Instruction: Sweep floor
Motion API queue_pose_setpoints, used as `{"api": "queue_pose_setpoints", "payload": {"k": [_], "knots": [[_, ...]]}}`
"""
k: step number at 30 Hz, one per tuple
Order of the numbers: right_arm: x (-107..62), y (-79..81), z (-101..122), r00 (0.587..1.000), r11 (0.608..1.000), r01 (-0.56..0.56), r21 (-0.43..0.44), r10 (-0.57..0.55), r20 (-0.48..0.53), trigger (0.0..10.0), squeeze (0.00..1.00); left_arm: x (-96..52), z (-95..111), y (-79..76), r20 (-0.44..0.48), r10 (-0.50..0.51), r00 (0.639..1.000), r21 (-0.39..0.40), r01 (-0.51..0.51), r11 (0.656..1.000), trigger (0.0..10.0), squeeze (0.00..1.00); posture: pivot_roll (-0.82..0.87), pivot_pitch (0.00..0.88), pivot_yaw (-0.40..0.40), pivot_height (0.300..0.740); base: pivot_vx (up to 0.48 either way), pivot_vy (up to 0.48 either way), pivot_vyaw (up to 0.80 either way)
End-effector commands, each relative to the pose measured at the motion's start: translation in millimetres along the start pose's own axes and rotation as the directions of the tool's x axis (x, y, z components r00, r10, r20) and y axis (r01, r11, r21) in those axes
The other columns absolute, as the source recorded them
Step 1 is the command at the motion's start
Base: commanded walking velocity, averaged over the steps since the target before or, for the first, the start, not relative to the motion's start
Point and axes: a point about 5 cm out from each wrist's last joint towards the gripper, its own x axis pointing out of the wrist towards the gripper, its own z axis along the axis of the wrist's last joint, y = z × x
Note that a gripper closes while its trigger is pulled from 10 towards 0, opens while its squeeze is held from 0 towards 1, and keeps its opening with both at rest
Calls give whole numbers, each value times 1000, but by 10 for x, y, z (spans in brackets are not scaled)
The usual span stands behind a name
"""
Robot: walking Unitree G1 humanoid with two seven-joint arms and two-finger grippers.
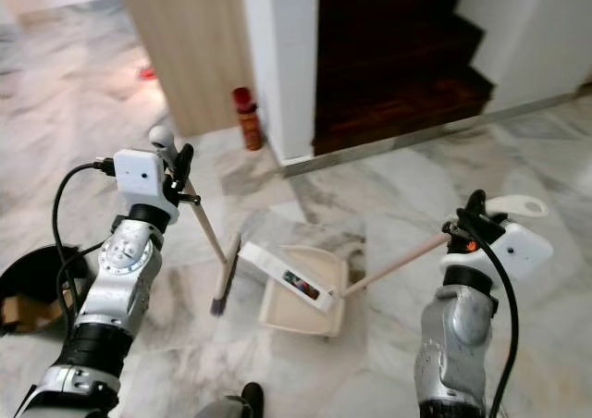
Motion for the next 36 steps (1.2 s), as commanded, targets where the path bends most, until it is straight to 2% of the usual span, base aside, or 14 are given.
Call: {"api": "queue_pose_setpoints", "payload": {"k": [1, 11, 20, 36], "knots": [[33, 84, 96, 999, 1000, -23, 19, 22, 49, 10000, 0, 16, 94, 66, 47, 13, 999, 10, -13, 1000, 10000, 392, 48, 117, 0, 740, 0, 0, 800], [8, 54, 76, 999, 1000, -13, 24, 12, 42, 10000, 0, -18, 85, 1, 44, -12, 999, 11, 11, 1000, 10000, 396, 50, 109, 13, 740, 0, 0, 788], [2, 19, 60, 999, 1000, 2, 15, -2, 36, 10000, 0, -35, 89, -38, 47, -30, 998, 16, 29, 999, 10000, 400, 56, 100, 17, 740, 0, 0, 60], [5, 37, 56, 999, 1000, -7, 20, 7, 32, 10000, 0, -39, 92, -37, 44, -30, 999, 18, 29, 999, 10000, 404, 60, 119, 13, 740, 0, 0, 800]]}}
